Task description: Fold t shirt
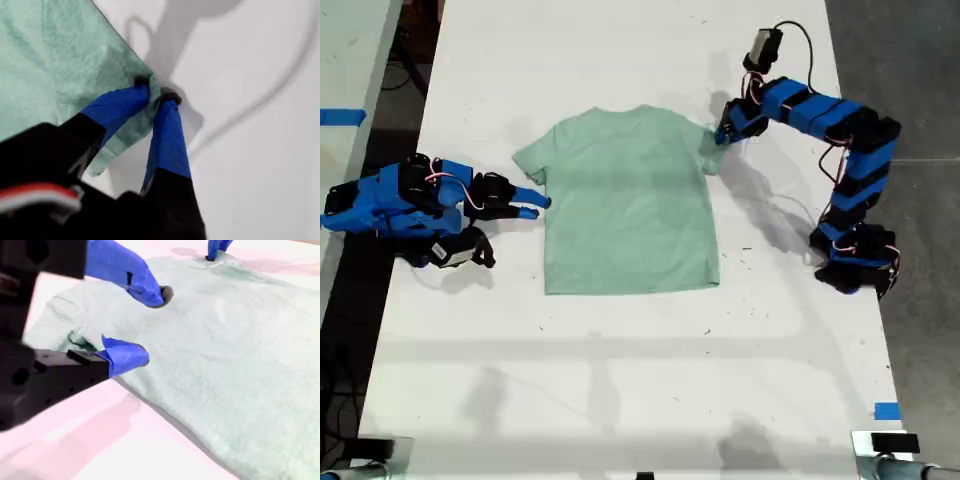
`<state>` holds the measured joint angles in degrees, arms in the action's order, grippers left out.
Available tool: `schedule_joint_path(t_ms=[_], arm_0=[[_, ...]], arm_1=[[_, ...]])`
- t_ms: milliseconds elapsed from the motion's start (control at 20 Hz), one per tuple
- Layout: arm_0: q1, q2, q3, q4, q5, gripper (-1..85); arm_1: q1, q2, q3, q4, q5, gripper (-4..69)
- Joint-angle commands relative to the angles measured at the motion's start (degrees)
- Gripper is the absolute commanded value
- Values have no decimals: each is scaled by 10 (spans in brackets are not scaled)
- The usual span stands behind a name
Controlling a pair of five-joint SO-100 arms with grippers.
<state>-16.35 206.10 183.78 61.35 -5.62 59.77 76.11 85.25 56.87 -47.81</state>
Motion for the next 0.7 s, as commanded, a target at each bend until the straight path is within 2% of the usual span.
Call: schedule_joint_path(t_ms=[0, 100, 250, 450, 650], arm_0=[[-6, 3, 0, 0, -3, 155], [-7, 3, 0, 0, -3, 155], [-7, 3, 0, 0, -3, 155], [-7, 3, 0, 0, -3, 155], [-7, 3, 0, 0, -3, 155]], arm_1=[[-4, 40, -25, 25, 7, 23], [-54, 92, -56, 46, -12, 23], [-170, 99, -186, 91, -28, 23], [-290, 61, -266, 47, -22, 23], [-348, 3, -282, -11, -17, 31]])
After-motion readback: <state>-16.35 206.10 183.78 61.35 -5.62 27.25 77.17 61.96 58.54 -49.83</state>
